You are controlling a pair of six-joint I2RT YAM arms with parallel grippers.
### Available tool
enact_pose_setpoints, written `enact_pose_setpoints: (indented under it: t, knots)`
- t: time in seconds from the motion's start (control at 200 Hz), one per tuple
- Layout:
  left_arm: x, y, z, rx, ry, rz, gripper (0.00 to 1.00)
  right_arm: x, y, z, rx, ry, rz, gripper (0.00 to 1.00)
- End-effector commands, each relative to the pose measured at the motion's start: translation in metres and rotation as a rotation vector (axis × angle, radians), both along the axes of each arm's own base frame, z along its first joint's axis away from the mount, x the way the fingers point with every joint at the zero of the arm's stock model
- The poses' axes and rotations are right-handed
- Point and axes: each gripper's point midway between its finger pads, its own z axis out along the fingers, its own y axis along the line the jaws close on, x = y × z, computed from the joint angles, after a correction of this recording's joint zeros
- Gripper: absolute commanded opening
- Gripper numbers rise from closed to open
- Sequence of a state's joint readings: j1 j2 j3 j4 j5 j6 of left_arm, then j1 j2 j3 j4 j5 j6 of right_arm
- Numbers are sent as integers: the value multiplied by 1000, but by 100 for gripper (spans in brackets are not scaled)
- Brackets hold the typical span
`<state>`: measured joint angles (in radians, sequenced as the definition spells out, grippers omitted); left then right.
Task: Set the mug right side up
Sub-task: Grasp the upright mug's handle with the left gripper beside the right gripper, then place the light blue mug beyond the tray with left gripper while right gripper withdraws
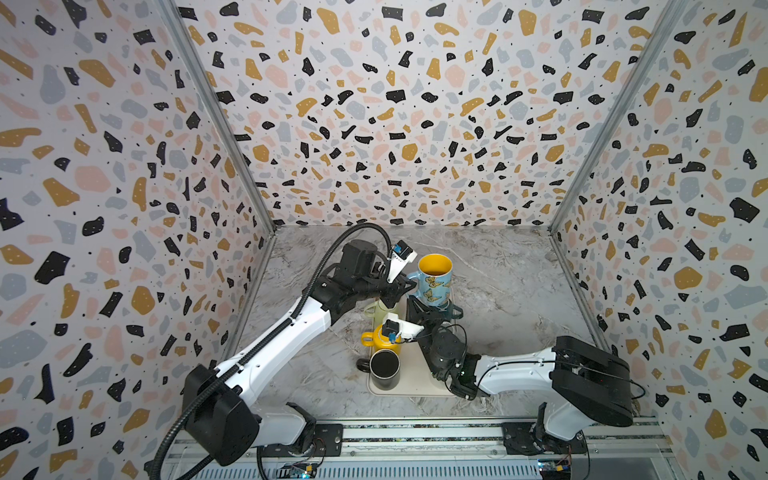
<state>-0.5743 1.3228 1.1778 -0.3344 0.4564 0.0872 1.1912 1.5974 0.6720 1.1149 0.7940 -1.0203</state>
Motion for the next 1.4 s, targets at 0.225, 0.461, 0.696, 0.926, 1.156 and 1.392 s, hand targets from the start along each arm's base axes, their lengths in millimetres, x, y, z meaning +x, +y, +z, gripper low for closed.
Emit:
enact_pose_setpoints:
  t: [0.225,0.461,0.696,0.926,1.156,1.392]
  knots:
    - [-1,1,40,-88,-114,33,0,-3,-26,57,201,-42,-49,43]
    - [17,11,49,-73,-164,144,0,-13,-41,64,247,-9,-50,51]
    - [52,36,58,-64,-204,332,0,-30,-67,77,372,43,-35,54]
    - [94,89,76,-96,-263,572,0,-44,-97,95,536,114,1,54]
    - [131,148,76,-99,-334,806,0,-51,-116,99,628,154,15,54]
    - [164,198,51,-174,-359,991,0,-53,-121,93,658,196,14,54]
